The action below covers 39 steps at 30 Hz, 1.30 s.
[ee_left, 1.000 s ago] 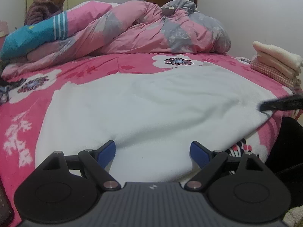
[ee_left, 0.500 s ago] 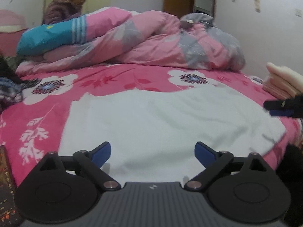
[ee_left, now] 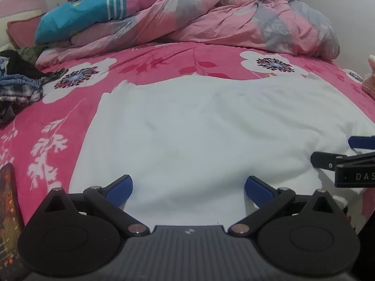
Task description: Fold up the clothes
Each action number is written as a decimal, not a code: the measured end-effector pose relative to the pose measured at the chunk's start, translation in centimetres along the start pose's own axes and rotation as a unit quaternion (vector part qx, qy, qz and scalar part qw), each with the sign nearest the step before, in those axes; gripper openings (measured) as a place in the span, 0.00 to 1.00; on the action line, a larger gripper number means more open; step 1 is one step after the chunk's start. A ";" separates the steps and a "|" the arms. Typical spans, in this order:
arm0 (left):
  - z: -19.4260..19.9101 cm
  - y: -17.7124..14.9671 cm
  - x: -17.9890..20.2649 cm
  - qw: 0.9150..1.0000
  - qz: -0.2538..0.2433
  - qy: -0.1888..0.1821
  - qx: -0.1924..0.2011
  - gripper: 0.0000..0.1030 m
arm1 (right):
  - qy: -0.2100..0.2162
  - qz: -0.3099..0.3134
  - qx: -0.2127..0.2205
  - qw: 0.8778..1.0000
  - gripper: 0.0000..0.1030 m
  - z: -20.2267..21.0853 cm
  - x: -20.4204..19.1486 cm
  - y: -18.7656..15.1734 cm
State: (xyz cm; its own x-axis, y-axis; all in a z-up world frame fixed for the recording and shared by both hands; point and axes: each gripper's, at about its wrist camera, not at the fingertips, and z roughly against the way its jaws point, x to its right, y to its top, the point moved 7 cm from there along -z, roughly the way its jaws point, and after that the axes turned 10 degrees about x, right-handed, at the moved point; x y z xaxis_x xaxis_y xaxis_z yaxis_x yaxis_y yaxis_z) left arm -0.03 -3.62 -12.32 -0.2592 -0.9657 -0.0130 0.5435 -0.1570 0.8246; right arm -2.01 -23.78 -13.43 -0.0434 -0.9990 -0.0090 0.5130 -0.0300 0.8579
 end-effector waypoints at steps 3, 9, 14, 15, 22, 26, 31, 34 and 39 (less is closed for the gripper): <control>-0.1 0.0 0.0 1.000 0.005 0.002 -0.006 1.00 | 0.001 -0.012 -0.006 1.000 0.99 0.0 0.2 0.0; -0.5 0.3 0.1 0.999 0.010 0.020 -0.032 1.00 | -0.003 -0.026 -0.015 1.000 0.99 0.1 0.5 0.0; -0.5 0.4 0.1 0.999 0.016 0.025 -0.043 1.00 | -0.002 -0.028 -0.009 1.000 0.99 0.1 0.5 -0.1; -0.5 0.4 0.1 0.999 0.018 0.025 -0.044 1.00 | -0.001 -0.029 -0.008 1.000 0.99 0.1 0.6 -0.1; -0.5 0.3 0.2 0.998 0.020 0.030 -0.046 1.00 | 0.004 -0.034 -0.022 0.999 0.99 0.1 0.7 0.0; -0.5 0.4 0.2 0.998 0.022 0.029 -0.047 1.00 | 0.004 -0.032 -0.022 0.999 0.99 0.2 0.6 -0.1; -0.6 0.4 0.1 0.998 0.022 0.029 -0.045 1.00 | 0.004 -0.033 -0.015 0.999 0.99 0.3 0.6 -0.2; -0.6 0.3 0.1 0.998 0.021 0.030 -0.044 1.00 | 0.002 -0.030 -0.007 1.000 0.99 0.4 0.5 -0.3; -0.6 0.3 0.2 0.999 0.017 0.030 -0.040 1.00 | 0.001 -0.030 -0.014 0.999 0.99 0.3 0.5 -0.2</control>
State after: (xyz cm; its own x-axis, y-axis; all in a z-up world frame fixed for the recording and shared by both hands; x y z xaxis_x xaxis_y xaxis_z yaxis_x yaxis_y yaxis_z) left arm 0.59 -4.00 -12.41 -0.1927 -0.9810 -0.0206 0.6137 -0.1368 0.7776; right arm -2.38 -24.27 -13.41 -0.0728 -0.9955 -0.0613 0.5340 -0.0908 0.8406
